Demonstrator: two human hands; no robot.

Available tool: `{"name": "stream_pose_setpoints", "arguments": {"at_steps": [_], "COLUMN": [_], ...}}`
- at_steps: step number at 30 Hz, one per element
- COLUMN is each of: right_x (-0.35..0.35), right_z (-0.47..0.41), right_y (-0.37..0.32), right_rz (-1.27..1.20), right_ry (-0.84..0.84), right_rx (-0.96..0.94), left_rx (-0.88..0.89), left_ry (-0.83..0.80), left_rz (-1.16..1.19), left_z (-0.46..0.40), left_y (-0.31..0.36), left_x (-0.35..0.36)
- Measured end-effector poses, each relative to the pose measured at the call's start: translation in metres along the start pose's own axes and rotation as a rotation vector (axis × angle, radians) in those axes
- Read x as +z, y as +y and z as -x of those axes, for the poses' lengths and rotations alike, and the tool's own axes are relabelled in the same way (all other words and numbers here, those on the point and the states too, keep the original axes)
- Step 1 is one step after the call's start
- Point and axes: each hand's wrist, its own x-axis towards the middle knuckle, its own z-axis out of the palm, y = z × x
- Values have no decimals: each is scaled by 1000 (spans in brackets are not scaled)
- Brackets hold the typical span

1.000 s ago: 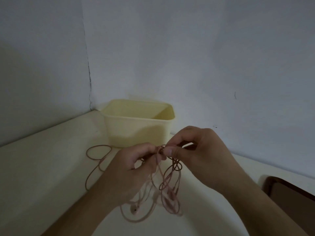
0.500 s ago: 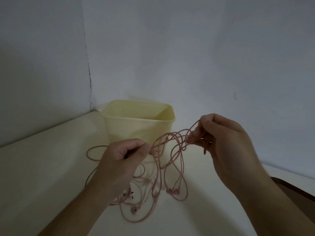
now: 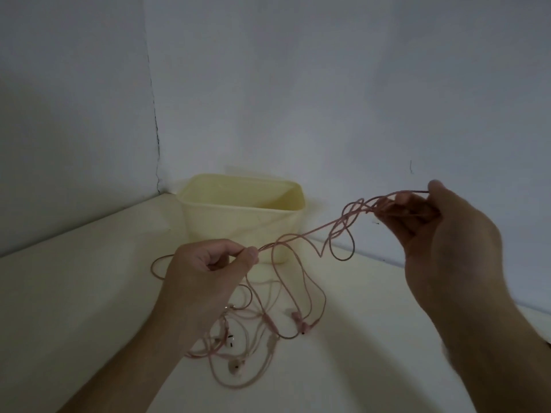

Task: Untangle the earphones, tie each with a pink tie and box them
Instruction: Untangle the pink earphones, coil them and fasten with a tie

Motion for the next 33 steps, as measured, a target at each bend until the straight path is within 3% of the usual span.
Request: {"name": "stream_pose_setpoints", "arguments": {"at_steps": [7, 11, 15, 19, 21, 23, 28, 33], "right_x": [-15, -23, -30, -33, -30, -24, 8, 7], "right_z": [-12, -17, -25, -23, -16, -8, 27, 34], "right_y": [-15, -15, -4, 12, 20, 23, 26, 40], "right_rz": [-79, 139, 645, 1507, 1748, 1736, 1152, 1344], "right_ry": [93, 223, 168, -162, -366, -533, -750, -877], "right_rx": [-109, -114, -121, -28, 59, 61, 15, -2], "left_rx": [-19, -40, -75, -115, -121, -122, -102, -100], "left_ry": [94, 132, 69, -111, -163, -200, -239, -206], "left_rz": [-171, -147, 65, 273, 320, 339, 329, 364], "left_z": [-1, -3, -1, 4, 5, 7, 12, 10], "left_y": [-11, -13, -4, 12, 17, 18, 20, 16], "left_x": [2, 0, 1, 3, 3, 4, 9, 8]}}
